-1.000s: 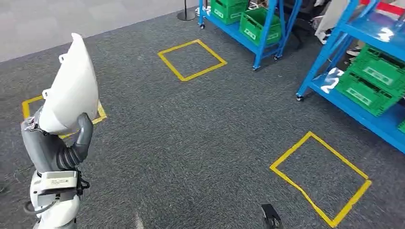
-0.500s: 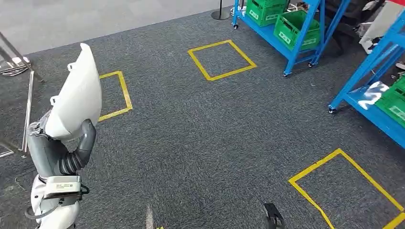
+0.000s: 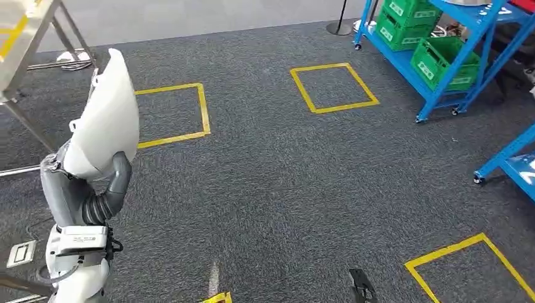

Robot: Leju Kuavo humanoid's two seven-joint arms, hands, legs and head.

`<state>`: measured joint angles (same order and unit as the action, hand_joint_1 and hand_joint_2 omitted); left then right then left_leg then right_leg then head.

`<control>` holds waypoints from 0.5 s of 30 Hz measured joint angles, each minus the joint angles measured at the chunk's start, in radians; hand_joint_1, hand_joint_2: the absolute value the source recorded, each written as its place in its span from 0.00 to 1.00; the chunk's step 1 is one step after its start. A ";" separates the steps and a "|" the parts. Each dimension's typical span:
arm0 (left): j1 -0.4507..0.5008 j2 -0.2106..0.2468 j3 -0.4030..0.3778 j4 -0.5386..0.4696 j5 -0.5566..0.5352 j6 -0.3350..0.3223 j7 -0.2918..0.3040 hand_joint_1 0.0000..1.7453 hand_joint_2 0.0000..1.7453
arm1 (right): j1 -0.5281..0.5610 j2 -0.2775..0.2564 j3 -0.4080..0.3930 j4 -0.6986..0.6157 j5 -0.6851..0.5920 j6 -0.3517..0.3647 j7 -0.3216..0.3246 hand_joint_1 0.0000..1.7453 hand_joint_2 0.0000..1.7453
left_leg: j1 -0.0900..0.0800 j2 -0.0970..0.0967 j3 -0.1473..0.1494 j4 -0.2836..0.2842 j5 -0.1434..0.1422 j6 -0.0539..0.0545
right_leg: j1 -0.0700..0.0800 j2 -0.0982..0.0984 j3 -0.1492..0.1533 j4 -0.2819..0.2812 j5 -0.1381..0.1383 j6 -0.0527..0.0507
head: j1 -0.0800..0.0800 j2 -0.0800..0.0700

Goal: Take the parts from the cabinet and place them on the table.

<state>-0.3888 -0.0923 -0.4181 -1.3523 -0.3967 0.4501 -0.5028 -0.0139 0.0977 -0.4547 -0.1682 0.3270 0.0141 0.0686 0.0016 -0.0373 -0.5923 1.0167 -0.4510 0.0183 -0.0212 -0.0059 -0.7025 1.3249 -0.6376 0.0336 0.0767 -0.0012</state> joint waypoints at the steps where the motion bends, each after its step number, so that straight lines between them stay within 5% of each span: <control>1: 0.000 -0.003 -0.003 0.007 0.000 -0.002 0.000 1.00 1.00 | 0.001 0.001 -0.005 0.000 -0.003 -0.001 0.000 0.00 0.00 | -0.001 -0.015 0.000 0.001 0.000 0.000 | 0.002 0.001 -0.017 0.020 0.009 -0.003 | 0.000 0.000; 2: -0.002 -0.007 -0.005 0.012 0.001 -0.002 0.000 1.00 1.00 | 0.001 0.002 -0.006 0.000 -0.003 -0.001 0.000 0.00 0.00 | -0.001 -0.027 0.000 0.002 0.000 0.000 | 0.002 0.002 -0.009 -0.011 0.041 -0.006 | 0.000 0.000; 4: -0.008 -0.015 -0.006 0.016 0.004 -0.002 -0.001 1.00 1.00 | 0.001 0.002 -0.010 0.000 -0.003 -0.001 0.000 0.00 0.00 | 0.000 -0.055 0.002 0.006 -0.001 -0.002 | 0.003 0.019 0.067 -0.187 0.140 -0.015 | 0.000 0.000; 5: -0.011 -0.017 -0.006 0.016 0.005 -0.002 -0.002 1.00 1.00 | 0.001 0.002 -0.010 0.000 -0.001 -0.002 0.000 0.00 0.00 | 0.002 -0.064 0.000 0.008 -0.001 -0.005 | 0.001 0.059 0.106 -0.272 0.172 -0.019 | 0.000 0.000; 6: -0.014 -0.017 -0.006 0.016 0.006 -0.001 -0.003 1.00 1.00 | 0.001 0.002 -0.011 0.000 0.001 -0.002 0.000 0.00 0.00 | -0.003 -0.072 -0.005 0.011 -0.002 -0.012 | 0.003 0.091 0.113 -0.290 0.159 -0.017 | -0.002 0.000; 10: -0.015 -0.015 -0.006 0.018 0.006 -0.001 -0.002 1.00 1.00 | 0.000 0.003 -0.011 0.000 0.006 -0.002 0.000 0.00 0.00 | 0.002 -0.112 -0.017 -0.002 0.007 -0.042 | 0.003 0.045 0.117 -0.303 0.168 -0.040 | 0.000 0.000; 11: -0.015 -0.014 -0.006 0.018 0.006 -0.001 -0.002 1.00 1.00 | -0.002 0.003 -0.011 0.000 0.006 -0.002 -0.001 0.00 0.00 | 0.001 -0.073 -0.016 0.011 -0.002 -0.042 | 0.001 0.029 0.121 -0.309 0.172 -0.045 | 0.001 0.000; 12: -0.019 -0.013 -0.006 0.018 0.006 0.000 -0.002 1.00 1.00 | -0.001 0.003 -0.011 0.000 0.007 -0.002 -0.002 0.00 0.00 | -0.004 -0.017 -0.034 0.046 -0.030 -0.046 | 0.003 0.022 0.123 -0.311 0.171 -0.053 | -0.005 0.000; 13: -0.020 -0.013 -0.007 0.018 0.007 0.001 -0.002 1.00 1.00 | -0.001 0.003 -0.011 0.000 0.009 -0.002 -0.002 0.00 0.00 | -0.003 0.013 -0.069 0.118 -0.073 -0.050 | 0.005 0.008 0.123 -0.311 0.169 -0.057 | -0.007 0.000; 15: -0.014 -0.011 -0.007 0.018 0.007 0.008 -0.001 1.00 1.00 | 0.005 0.003 -0.011 0.000 0.018 -0.002 -0.003 0.00 0.00 | 0.000 0.026 -0.148 0.282 -0.142 -0.056 | 0.007 -0.022 0.122 -0.310 0.167 -0.060 | -0.007 0.000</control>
<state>-0.4026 -0.1038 -0.4253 -1.3340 -0.3899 0.4585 -0.5036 -0.0088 0.1011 -0.4658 -0.1682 0.3448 0.0126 0.0653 0.0013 -0.0117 -0.7406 1.2987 -0.5925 -0.0380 -0.0145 -0.0275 -0.5800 1.0147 -0.4706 -0.0261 0.0694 -0.0011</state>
